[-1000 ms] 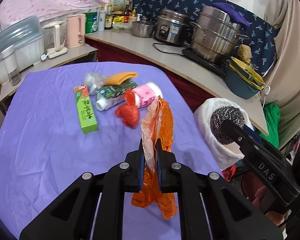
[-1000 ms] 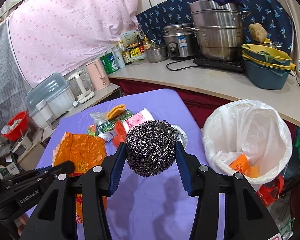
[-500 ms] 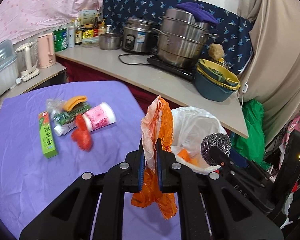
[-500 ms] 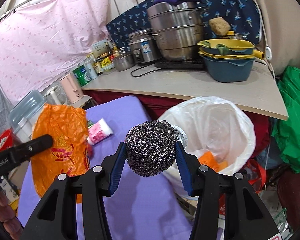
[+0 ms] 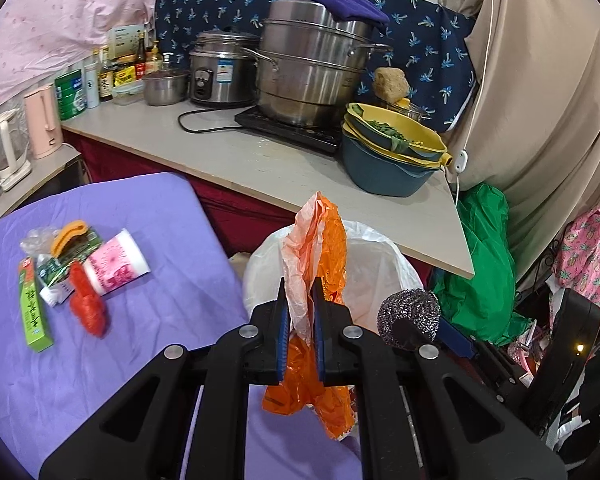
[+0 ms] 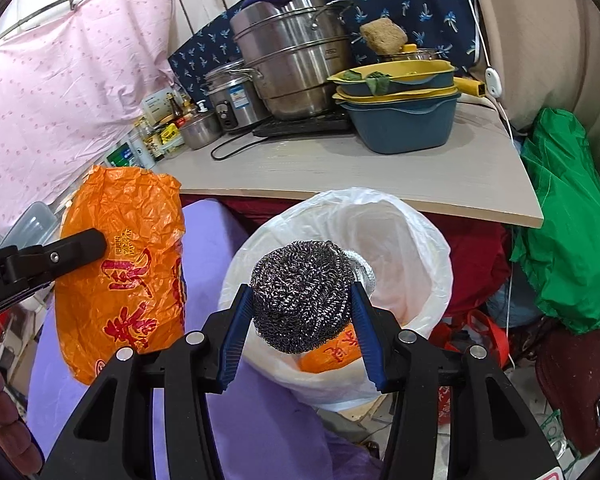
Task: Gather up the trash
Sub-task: 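Carry the orange bag and steel wool over the white trash bag with both tools, then open the left tool over the bin while the right tool releases the steel wool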
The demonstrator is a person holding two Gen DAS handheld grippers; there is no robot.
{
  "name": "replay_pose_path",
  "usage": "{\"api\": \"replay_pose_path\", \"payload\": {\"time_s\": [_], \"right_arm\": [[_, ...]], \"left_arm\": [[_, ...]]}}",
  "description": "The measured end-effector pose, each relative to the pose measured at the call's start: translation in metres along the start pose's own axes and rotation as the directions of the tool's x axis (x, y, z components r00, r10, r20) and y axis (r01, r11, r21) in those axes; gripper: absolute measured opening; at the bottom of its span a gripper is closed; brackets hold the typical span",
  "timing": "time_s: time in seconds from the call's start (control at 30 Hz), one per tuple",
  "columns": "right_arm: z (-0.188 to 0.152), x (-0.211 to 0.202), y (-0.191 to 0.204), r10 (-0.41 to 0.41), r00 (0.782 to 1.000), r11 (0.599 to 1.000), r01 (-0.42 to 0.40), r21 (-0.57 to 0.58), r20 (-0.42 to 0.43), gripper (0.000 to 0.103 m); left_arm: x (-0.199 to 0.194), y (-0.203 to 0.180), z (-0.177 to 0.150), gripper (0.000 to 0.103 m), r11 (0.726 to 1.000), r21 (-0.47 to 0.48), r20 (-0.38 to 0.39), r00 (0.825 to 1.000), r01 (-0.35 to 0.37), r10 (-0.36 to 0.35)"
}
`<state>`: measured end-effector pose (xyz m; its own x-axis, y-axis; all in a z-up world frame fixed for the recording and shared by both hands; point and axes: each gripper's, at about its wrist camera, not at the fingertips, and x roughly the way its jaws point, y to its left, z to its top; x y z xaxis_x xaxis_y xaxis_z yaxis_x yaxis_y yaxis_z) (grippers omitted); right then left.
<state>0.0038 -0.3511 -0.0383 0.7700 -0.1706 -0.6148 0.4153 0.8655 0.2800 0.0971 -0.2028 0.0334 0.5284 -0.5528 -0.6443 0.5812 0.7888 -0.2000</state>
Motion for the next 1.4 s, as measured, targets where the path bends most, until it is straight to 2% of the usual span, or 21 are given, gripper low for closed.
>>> {"api": "replay_pose_path", "payload": {"time_s": [0.47, 1.2, 1.27, 1.33, 1.4], "right_arm": [[0.011, 0.040, -0.029, -0.033, 0.999, 0.999, 0.034, 0.031, -0.030, 0.048], [0.020, 0.063, -0.023, -0.050, 0.998, 0.999, 0.050, 0.013, -0.042, 0.051], [0.022, 0.062, -0.023, -0.050, 0.998, 0.999, 0.050, 0.021, -0.031, 0.054], [0.024, 0.059, -0.021, -0.049, 0.999, 0.998, 0.049, 0.025, -0.015, 0.057], [0.027, 0.057, -0.018, -0.052, 0.999, 0.999, 0.052, 0.017, -0.004, 0.060]], "left_arm": [[0.055, -0.016, 0.014, 0.010, 1.000, 0.009, -0.040, 0.999, 0.018, -0.017], [0.083, -0.008, 0.019, 0.013, 1.000, -0.015, -0.067, 0.998, 0.009, -0.010], [0.084, -0.008, 0.021, 0.019, 1.000, -0.014, -0.068, 0.998, 0.002, -0.003], [0.082, -0.007, 0.022, 0.034, 1.000, -0.021, -0.061, 0.998, -0.008, 0.007], [0.079, -0.005, 0.023, 0.042, 0.999, -0.029, -0.052, 0.999, -0.015, 0.014]]}}
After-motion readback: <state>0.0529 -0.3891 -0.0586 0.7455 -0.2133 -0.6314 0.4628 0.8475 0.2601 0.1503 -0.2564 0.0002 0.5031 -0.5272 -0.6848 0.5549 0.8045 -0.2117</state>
